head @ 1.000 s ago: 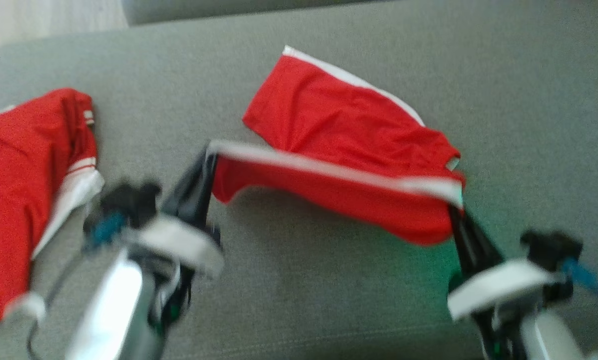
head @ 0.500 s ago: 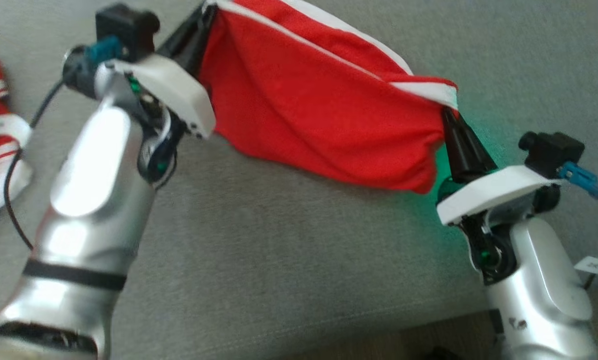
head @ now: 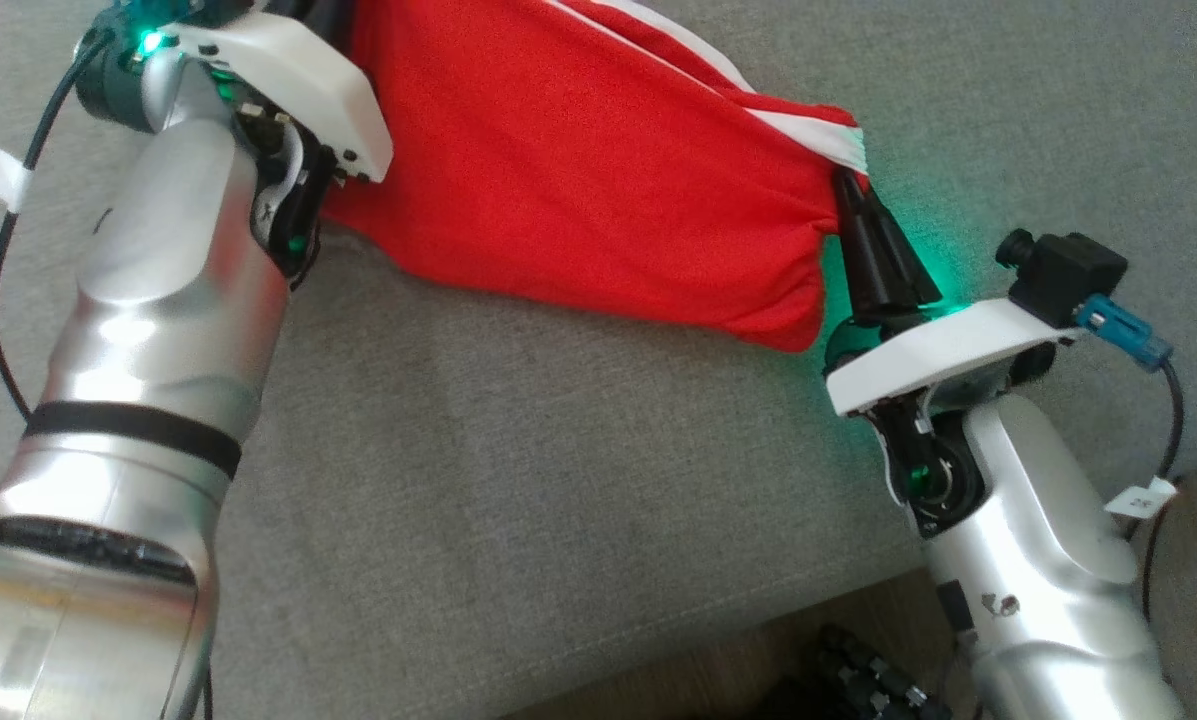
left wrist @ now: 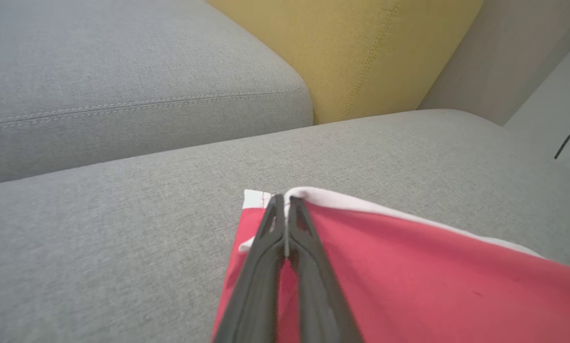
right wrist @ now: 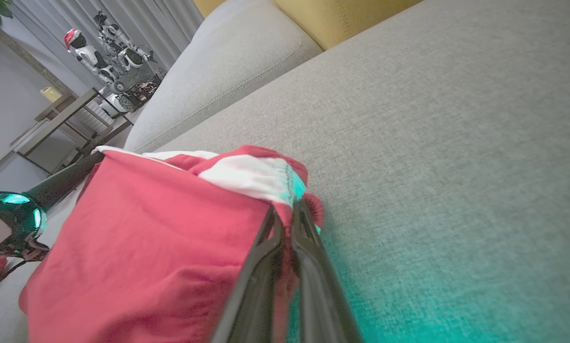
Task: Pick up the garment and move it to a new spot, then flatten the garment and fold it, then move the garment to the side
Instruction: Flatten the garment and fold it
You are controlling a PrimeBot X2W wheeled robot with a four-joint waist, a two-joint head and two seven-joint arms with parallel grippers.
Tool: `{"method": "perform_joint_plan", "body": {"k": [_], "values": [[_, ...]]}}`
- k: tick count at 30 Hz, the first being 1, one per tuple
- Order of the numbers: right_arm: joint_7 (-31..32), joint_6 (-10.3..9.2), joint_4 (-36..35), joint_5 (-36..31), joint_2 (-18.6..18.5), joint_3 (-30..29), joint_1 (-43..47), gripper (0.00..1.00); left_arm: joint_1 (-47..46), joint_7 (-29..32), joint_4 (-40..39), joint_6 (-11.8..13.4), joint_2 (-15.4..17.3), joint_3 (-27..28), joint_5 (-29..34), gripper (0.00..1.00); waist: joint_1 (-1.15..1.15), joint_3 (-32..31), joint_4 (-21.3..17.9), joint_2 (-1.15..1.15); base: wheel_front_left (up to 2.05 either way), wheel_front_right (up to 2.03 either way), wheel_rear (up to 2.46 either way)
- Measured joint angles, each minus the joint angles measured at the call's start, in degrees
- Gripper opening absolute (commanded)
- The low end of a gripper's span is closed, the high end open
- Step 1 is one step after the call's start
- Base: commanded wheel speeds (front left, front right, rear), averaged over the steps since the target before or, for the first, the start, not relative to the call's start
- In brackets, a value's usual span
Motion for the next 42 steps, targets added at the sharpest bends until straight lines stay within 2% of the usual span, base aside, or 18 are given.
{"method": "perform_joint_plan", "body": {"k": [1,2,3,4,5,6,7,14,19,28,34,42], "values": [[-0.22,0.0,0.19,0.35,-0.02,0.4,-0.35,0.0,-0.47,-0.58,0.87,0.0,-0.02,-0.23,0.0,0.0,0.0,0.29,-0.27,0.0,0.0,0.0,0.0],[-0.59,0.0,0.38,0.58,-0.01,0.75,-0.63,0.11,-1.02,-1.04,1.81,0.0,-0.07,-0.55,-0.01,0.0,0.0,0.57,-0.5,0.0,0.0,0.0,0.0],[-0.79,0.0,0.63,0.85,-0.01,0.96,-0.82,0.38,-1.52,-1.42,2.36,0.0,-0.09,-1.01,-0.01,0.0,0.0,0.83,-0.67,0.0,0.0,0.0,0.0],[-1.21,0.0,1.23,0.85,-0.02,1.16,-1.34,1.0,-2.49,-1.94,3.3,0.0,-0.27,-1.58,-0.75,0.0,0.0,1.24,-0.88,0.0,0.0,0.0,0.0],[-1.41,0.0,1.33,0.85,-0.02,1.26,-1.54,1.0,-2.86,-1.96,3.72,0.0,-0.46,-1.8,-1.4,0.0,0.0,1.34,-0.93,0.0,0.0,0.0,0.0],[-1.89,0.0,1.35,0.83,-0.02,1.46,-1.6,1.0,-3.09,-2.08,4.05,0.0,-0.64,-1.88,-2.04,0.34,0.0,1.35,-0.94,0.0,0.0,0.0,0.0],[-2.5,0.0,1.32,0.83,-0.07,1.75,-1.58,1.0,-3.22,-2.38,4.44,0.0,-0.73,-2.09,-2.65,1.0,0.0,1.29,-0.92,0.0,0.0,0.0,0.0],[-4.98,0.0,-1.82,-2.68,-0.05,0.9,-0.71,1.0,-2.66,-2.46,2.25,0.04,-0.88,-0.69,-5.94,1.0,-0.01,-0.14,0.66,0.0,0.0,0.0,0.0],[-5.27,0.0,-6.17,-7.11,-0.05,-2.79,3.34,1.0,2.62,-2.72,-6.79,3.46,-0.56,1.54,-3.49,1.0,-0.01,-1.84,2.72,0.0,0.0,0.0,0.0],[-4.61,0.0,-14.15,-17.42,-0.03,-10.77,8.04,1.0,19.96,-2.82,-28.96,11.68,1.9,4.98,3.64,1.0,-0.01,-6.18,5.62,0.0,0.0,0.0,0.0],[-3.42,0.0,-16.82,-22.13,-0.01,-13.81,12.12,1.0,30.91,-2.85,-37.71,14.92,3.59,6.59,5.68,1.0,-0.01,-9.32,6.52,0.0,0.0,0.0,0.0],[-2.3,0.0,-18.58,-23.46,0.02,-14.56,16.0,1.0,39.07,-2.79,-41.16,16.38,4.78,7.02,5.75,1.0,-0.01,-11.82,6.61,0.0,0.0,0.0,0.0]]}}
